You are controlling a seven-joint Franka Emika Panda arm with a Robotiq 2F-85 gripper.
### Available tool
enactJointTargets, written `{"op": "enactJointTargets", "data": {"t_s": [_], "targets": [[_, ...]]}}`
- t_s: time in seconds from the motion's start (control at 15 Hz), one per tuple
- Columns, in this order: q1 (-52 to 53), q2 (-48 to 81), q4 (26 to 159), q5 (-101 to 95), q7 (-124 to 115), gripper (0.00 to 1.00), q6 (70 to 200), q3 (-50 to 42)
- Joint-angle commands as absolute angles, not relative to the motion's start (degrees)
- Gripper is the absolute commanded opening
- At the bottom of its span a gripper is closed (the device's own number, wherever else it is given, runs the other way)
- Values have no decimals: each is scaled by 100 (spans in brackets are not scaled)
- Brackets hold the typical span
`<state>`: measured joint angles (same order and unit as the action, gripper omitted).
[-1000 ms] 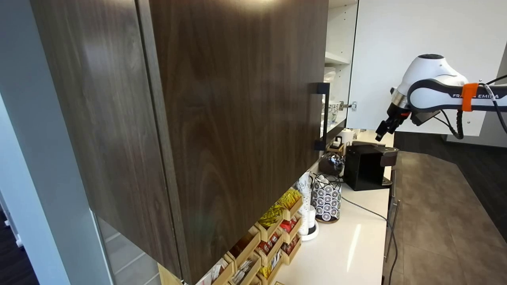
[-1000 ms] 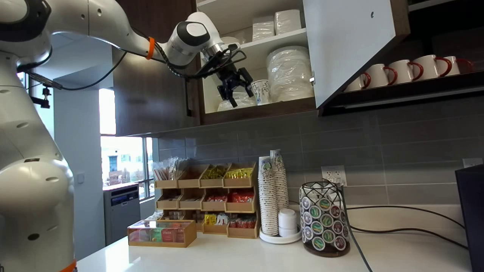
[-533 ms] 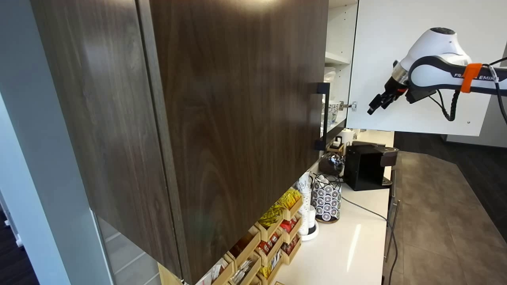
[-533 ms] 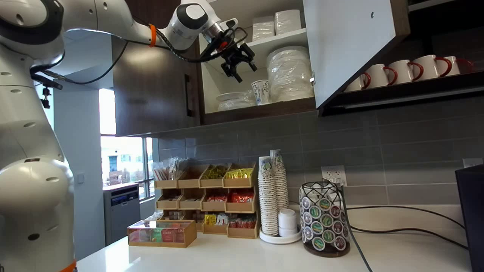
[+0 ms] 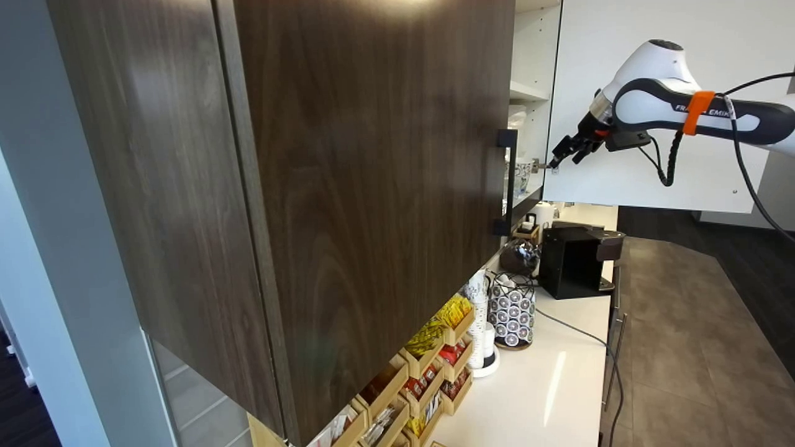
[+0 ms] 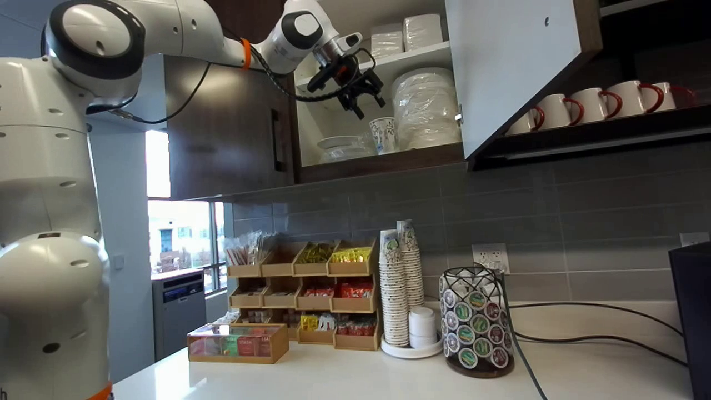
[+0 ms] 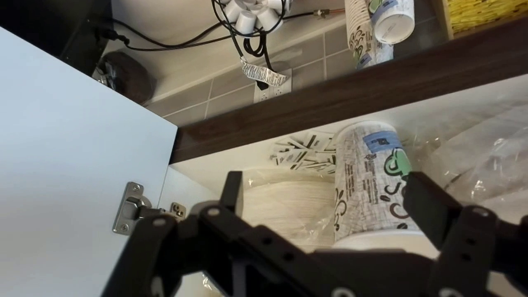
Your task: Remove the coffee cup from the bottom shelf of the upper cabinet and put it on the counter
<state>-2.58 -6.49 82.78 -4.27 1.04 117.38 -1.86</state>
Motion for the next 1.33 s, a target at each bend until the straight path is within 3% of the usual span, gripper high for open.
{"op": "enactJointTargets", "data": {"t_s": [0.0,1.27], "targets": [[-252,-587,8203,-427,104,100,11738,-182],[-238,-117,8046,82,-1748,100,13139,-178]]}}
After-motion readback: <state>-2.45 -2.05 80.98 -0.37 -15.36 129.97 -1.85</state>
